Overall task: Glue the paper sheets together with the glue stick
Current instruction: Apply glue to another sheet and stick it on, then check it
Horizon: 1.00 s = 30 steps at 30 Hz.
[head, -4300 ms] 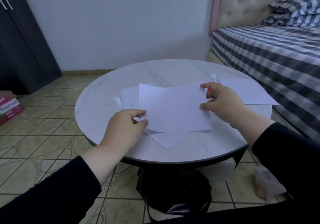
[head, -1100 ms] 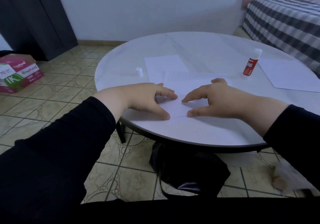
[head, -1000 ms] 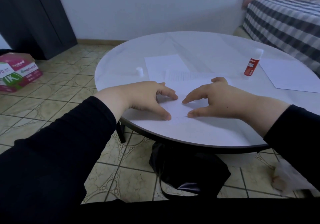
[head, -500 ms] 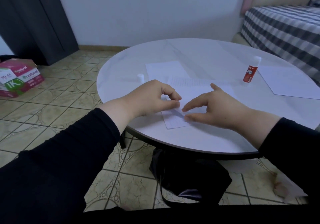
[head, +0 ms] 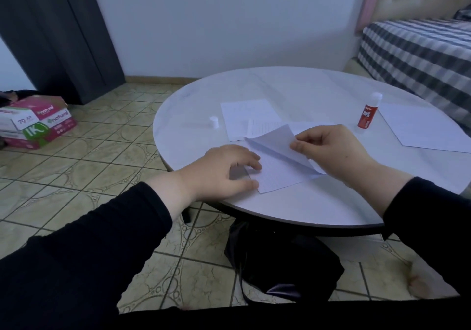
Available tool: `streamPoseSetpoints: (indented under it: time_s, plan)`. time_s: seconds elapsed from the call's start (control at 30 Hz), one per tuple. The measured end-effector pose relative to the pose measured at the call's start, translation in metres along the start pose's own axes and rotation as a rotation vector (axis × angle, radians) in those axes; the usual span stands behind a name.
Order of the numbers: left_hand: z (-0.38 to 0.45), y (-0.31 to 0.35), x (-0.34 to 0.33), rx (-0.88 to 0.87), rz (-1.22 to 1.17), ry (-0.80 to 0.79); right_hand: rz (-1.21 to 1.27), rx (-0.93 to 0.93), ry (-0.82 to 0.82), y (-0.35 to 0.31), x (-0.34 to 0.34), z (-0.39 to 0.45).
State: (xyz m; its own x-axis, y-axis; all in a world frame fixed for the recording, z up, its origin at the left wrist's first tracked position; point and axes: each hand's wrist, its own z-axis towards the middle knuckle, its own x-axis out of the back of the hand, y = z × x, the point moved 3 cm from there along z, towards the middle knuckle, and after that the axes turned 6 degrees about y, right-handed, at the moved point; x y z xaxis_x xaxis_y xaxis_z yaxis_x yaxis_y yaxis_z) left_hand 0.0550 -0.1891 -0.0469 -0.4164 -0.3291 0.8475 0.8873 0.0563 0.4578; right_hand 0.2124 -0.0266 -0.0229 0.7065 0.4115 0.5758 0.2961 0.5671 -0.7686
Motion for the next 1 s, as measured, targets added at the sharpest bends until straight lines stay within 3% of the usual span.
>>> streamPoseSetpoints:
  time_s: [0.13,0.27,0.8,1.0]
  plan:
    - [-0.010,0.008,-0.007,0.051,0.177,-0.207,-0.016,-0.009,-0.008,-0.001,0.001,-0.002]
    - [-0.020,0.012,-0.004,0.030,0.261,-0.224,-0.017,0.004,-0.037,-0.001,0.002,-0.007]
    - [-0.037,0.018,0.000,-0.051,0.206,0.039,0.028,0.059,-0.128,-0.010,0.000,-0.024]
    - [-0.033,0.018,0.005,0.008,-0.023,0.075,0.107,0.030,-0.146,-0.010,0.004,-0.025]
